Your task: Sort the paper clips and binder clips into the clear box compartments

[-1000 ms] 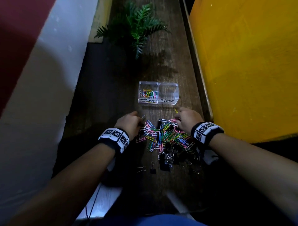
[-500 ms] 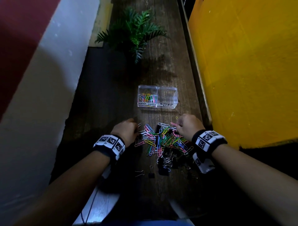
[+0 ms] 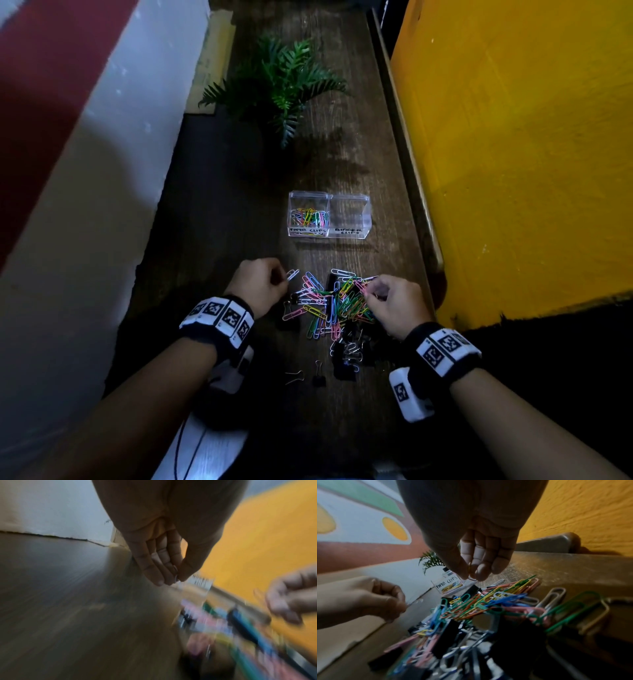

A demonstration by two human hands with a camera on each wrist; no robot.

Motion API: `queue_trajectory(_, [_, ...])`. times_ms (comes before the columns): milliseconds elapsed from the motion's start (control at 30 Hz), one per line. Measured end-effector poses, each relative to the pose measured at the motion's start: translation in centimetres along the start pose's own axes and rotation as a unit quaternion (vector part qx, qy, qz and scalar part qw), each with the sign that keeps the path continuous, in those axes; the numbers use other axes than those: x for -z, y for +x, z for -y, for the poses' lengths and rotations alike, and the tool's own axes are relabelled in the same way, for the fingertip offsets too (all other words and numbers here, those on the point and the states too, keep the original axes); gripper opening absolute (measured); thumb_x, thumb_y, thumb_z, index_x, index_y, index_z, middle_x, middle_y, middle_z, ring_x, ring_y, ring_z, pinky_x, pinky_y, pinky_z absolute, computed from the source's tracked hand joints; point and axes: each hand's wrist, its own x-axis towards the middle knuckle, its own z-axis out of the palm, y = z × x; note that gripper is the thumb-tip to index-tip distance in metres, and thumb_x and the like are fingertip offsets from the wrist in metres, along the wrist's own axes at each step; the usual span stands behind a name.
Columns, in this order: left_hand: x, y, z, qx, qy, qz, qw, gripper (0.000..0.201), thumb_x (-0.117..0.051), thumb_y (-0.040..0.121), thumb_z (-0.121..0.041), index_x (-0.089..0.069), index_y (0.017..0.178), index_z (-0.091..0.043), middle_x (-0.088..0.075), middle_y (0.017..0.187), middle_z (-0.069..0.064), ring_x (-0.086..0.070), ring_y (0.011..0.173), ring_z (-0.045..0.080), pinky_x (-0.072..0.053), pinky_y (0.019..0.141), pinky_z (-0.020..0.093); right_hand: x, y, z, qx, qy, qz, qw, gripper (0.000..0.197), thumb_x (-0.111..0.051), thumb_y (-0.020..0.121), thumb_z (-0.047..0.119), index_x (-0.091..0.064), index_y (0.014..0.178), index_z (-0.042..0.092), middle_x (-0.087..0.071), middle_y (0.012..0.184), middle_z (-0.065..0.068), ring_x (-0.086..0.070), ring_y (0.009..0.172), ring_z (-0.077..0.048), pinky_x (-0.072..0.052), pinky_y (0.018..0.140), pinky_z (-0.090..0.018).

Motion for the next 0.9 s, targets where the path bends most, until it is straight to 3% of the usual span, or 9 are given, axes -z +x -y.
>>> queue_trajectory(100, [1.1, 0.9, -1.4, -0.019, -0.05, -0.039, 0.998, 0.011, -0.069, 0.08, -0.017, -0.065, 0.074, -0.025, -0.062, 0.071, -0.011, -0.056, 0.065, 0.001, -0.04, 0.059, 0.015, -0.4, -0.8, 0.1, 0.009, 0.041, -0.019, 0.999, 0.009, -0.073, 0.079, 0.012, -0.068, 0.075, 0.017, -0.067, 0.073, 0.01, -0.057, 0.069, 0.01, -0.04, 0.06, 0.0])
queue_trajectory(367, [3.5, 7.1, -5.5, -0.042, -0.063, -0.115, 0.99, 0.007, -0.07, 0.081, -0.016, -0.068, 0.079, -0.023, -0.069, 0.084, -0.003, -0.062, 0.078, 0.012, -0.05, 0.074, 0.022, -1.1, -3.3, 0.4, -0.009, 0.102, -0.046, 0.994, 0.019, -0.075, 0.077, 0.012, -0.062, 0.082, 0.024, -0.062, 0.065, 0.009, -0.057, 0.06, 0.003, -0.041, 0.054, -0.006])
queue_trajectory(467, [3.8, 9.3, -5.9, -0.028, -0.018, -0.095, 0.995, 0.003, -0.068, 0.084, -0.017, -0.071, 0.084, -0.017, -0.07, 0.086, 0.003, -0.065, 0.08, 0.019, -0.056, 0.077, 0.031, -1.1, -4.0, 0.3, -0.025, 0.104, -0.027, 0.994, 0.017, -0.076, 0.078, 0.015, -0.063, 0.088, 0.021, -0.065, 0.072, 0.006, -0.061, 0.067, -0.003, -0.044, 0.056, -0.009])
queue_trajectory(567, [3.6, 10.3, -6.0, -0.007, 0.017, -0.068, 0.998, 0.01, -0.065, 0.085, -0.02, -0.073, 0.084, -0.015, -0.07, 0.085, 0.007, -0.065, 0.078, 0.024, -0.056, 0.072, 0.033, -0.7, -4.3, 0.4, -0.019, 0.088, -0.026, 0.996, 0.015, -0.076, 0.077, 0.014, -0.063, 0.083, 0.02, -0.063, 0.072, 0.007, -0.058, 0.067, -0.003, -0.044, 0.056, -0.008])
queue_trajectory(667, [3.3, 9.7, -5.6, -0.002, 0.007, -0.063, 0.998, 0.011, -0.065, 0.086, -0.021, -0.074, 0.089, -0.016, -0.07, 0.086, 0.007, -0.065, 0.077, 0.022, -0.057, 0.075, 0.035, -0.4, -3.2, 0.9, -0.018, 0.08, -0.02, 0.996, 0.016, -0.076, 0.077, 0.015, -0.063, 0.076, 0.024, -0.064, 0.069, 0.008, -0.059, 0.065, -0.002, -0.045, 0.058, -0.013])
queue_trajectory(767, [2.9, 7.5, -4.2, 0.0, -0.038, -0.101, 0.994, 0.014, -0.066, 0.084, -0.02, -0.074, 0.095, -0.018, -0.073, 0.089, 0.004, -0.067, 0.082, 0.019, -0.056, 0.08, 0.033, -0.4, -0.7, 2.2, -0.007, 0.099, -0.019, 0.995, 0.019, -0.076, 0.076, 0.013, -0.062, 0.07, 0.024, -0.068, 0.069, 0.007, -0.063, 0.066, -0.003, -0.052, 0.064, -0.021])
queue_trajectory(900, [1.3, 2.3, -0.8, 0.009, -0.065, -0.117, 0.991, 0.014, -0.066, 0.081, -0.016, -0.075, 0.091, -0.021, -0.074, 0.086, 0.002, -0.069, 0.08, 0.018, -0.053, 0.075, 0.026, -0.3, 4.0, 5.6, 0.027, 0.072, 0.008, 0.997, 0.013, -0.07, 0.082, 0.014, -0.063, 0.075, 0.021, -0.066, 0.075, 0.009, -0.061, 0.07, -0.001, -0.045, 0.061, -0.014])
